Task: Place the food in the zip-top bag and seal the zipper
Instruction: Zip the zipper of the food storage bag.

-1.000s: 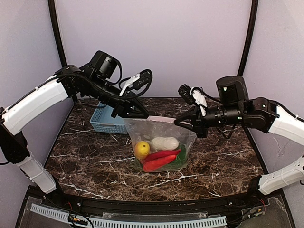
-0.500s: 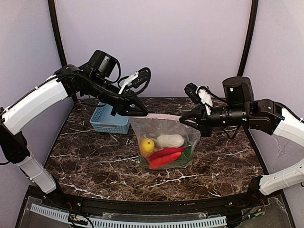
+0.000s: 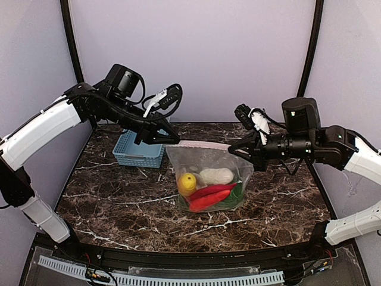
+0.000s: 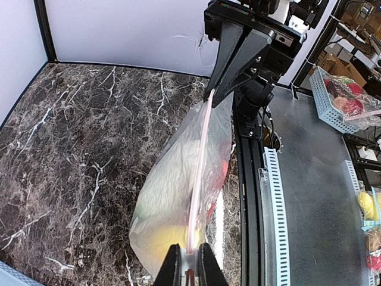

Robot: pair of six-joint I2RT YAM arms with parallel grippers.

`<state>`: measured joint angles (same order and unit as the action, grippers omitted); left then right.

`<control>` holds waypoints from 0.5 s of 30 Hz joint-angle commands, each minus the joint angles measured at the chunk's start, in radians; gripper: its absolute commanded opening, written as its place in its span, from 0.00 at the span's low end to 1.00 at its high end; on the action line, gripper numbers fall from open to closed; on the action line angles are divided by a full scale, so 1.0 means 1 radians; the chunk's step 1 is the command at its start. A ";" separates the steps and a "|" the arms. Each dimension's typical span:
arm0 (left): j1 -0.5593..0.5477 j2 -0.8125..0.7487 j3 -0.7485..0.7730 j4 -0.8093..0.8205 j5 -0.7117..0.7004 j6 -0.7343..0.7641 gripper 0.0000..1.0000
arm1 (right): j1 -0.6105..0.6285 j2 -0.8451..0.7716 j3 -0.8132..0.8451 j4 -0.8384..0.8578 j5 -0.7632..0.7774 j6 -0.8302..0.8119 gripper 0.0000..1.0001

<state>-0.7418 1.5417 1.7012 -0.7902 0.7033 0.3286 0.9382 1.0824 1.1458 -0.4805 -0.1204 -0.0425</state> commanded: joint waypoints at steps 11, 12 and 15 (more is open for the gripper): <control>0.084 -0.090 -0.069 -0.034 0.007 -0.006 0.01 | -0.034 -0.046 -0.017 -0.036 0.077 0.015 0.00; 0.087 -0.092 -0.071 -0.034 0.009 -0.005 0.01 | -0.036 -0.046 -0.017 -0.036 0.077 0.015 0.00; 0.102 -0.097 -0.076 -0.029 0.017 -0.006 0.01 | -0.040 -0.047 -0.018 -0.036 0.078 0.014 0.00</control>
<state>-0.6811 1.4990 1.6463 -0.7773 0.7277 0.3279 0.9253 1.0679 1.1381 -0.4881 -0.1005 -0.0418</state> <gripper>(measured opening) 0.074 0.006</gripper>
